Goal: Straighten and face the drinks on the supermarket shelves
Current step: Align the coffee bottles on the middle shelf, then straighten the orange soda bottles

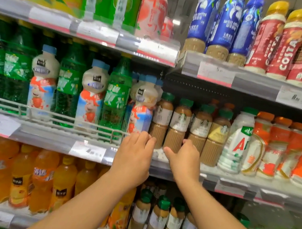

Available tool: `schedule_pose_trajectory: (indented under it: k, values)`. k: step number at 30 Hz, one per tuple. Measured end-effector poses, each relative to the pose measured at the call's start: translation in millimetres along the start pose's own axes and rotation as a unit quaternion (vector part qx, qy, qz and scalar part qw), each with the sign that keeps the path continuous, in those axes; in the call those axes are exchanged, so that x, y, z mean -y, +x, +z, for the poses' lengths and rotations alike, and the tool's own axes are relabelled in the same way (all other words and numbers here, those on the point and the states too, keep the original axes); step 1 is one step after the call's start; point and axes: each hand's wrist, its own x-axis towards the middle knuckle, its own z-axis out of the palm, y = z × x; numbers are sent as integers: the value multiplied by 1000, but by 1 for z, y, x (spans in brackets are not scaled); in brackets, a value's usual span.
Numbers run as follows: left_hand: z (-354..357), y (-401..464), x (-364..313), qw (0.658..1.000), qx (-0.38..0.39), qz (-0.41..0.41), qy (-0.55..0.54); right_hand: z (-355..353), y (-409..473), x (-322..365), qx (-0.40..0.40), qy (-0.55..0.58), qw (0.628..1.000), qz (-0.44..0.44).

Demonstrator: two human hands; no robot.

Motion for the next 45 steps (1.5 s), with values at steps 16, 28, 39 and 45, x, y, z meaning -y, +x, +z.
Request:
schedule_pose_trajectory:
  k: [16, 28, 39, 45]
  values:
    - [-12, 2, -13, 997, 32, -23, 64, -74, -13, -101, 65, -14, 970, -233]
    - [-4, -6, -29, 995, 34, -76, 59, -109, 1, -182, 127, -62, 967, -212]
    - [-29, -27, -8, 984, 103, 18, 145, -108, -14, -163, 98, -115, 970, -191]
    - [-60, -75, 56, 981, 123, -7, 149, -92, -38, -125, 96, -214, 964, -123]
